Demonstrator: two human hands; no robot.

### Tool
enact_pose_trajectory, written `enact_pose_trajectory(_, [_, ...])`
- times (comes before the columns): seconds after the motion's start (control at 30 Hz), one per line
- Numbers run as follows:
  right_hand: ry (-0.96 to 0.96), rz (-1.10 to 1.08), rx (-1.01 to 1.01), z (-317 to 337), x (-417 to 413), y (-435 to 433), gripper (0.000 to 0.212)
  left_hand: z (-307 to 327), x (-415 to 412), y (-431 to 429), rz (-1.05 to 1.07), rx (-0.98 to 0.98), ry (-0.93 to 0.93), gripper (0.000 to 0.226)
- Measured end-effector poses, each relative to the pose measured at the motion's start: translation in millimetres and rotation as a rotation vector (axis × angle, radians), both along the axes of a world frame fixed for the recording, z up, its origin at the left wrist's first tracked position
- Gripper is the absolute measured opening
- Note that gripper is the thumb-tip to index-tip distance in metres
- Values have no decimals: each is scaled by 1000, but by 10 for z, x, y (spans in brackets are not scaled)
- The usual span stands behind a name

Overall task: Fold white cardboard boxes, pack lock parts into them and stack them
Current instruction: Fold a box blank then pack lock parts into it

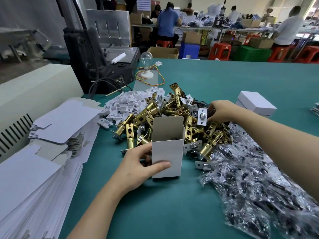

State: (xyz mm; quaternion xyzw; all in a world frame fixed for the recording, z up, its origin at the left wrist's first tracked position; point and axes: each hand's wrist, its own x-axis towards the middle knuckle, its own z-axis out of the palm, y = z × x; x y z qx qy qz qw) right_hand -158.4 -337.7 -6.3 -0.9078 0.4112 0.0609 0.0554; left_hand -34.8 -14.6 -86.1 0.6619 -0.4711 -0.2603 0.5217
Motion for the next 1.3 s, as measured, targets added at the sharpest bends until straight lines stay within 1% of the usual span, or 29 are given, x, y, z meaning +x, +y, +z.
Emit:
enact_pose_trajectory(0.1, [-46, 4, -13, -7, 13, 2, 48, 3, -3, 8, -2, -3, 9, 42])
enact_pose_trajectory(0.33, [-231, 54, -69, -39, -25, 19, 20, 5, -6, 6, 0, -6, 11, 42])
enact_pose_trajectory(0.4, [-270, 58, -96, 27, -90, 57, 27, -2, -2, 2, -6, -3, 9, 43])
enact_pose_trajectory(0.47, [-367, 59, -148, 149, -154, 113, 25, -9, 2, 3, -13, -1, 2, 44])
enact_pose_trajectory(0.53, [-538, 85, -188, 313, -205, 195, 24, -18, 9, 1, -14, -1, -4, 44])
enact_pose_trajectory(0.57, [-641, 112, -174, 408, -224, 263, 24, -20, 12, -3, -13, -3, -6, 44])
enact_pose_trajectory(0.6, [-751, 148, -117, 507, -240, 366, 25, -24, 13, -3, -11, -4, -8, 44])
enact_pose_trajectory(0.63, [-862, 195, -19, 603, -253, 503, 27, -29, 16, -1, -8, -5, -10, 44])
enact_pose_trajectory(0.7, [-1063, 305, 233, 754, -294, 820, 31, -37, 19, 2, -3, -4, -5, 44])
enact_pose_trajectory(0.77, [-1176, 397, 449, 819, -341, 1117, 32, -42, 20, 9, -4, -1, 11, 45])
enact_pose_trajectory(0.83, [-1167, 455, 580, 820, -372, 1355, 32, -44, 21, 10, 1, 8, 16, 45])
enact_pose_trajectory(0.87, [-1124, 479, 585, 804, -378, 1439, 31, -48, 22, 9, 4, 12, 14, 45])
enact_pose_trajectory(0.9, [-1063, 503, 537, 776, -379, 1504, 30, -53, 23, 6, 7, 15, 12, 46])
enact_pose_trajectory(1.0, [-857, 579, 239, 682, -351, 1647, 29, -69, 24, 3, 11, 16, 12, 49])
enact_pose_trajectory(1.03, [-812, 595, 180, 661, -331, 1683, 29, -69, 25, 3, 12, 16, 10, 53])
enact_pose_trajectory(1.1, [-744, 616, 136, 643, -286, 1738, 28, -62, 22, 2, 13, 15, 9, 60])
enact_pose_trajectory(1.13, [-709, 622, 133, 643, -259, 1763, 28, -58, 23, 0, 13, 15, 9, 60])
enact_pose_trajectory(1.23, [-595, 637, 181, 660, -177, 1834, 25, -58, 23, -3, 13, 23, 10, 49])
enact_pose_trajectory(1.3, [-530, 650, 182, 645, -124, 1896, 26, -58, 25, -2, 15, 31, 16, 48])
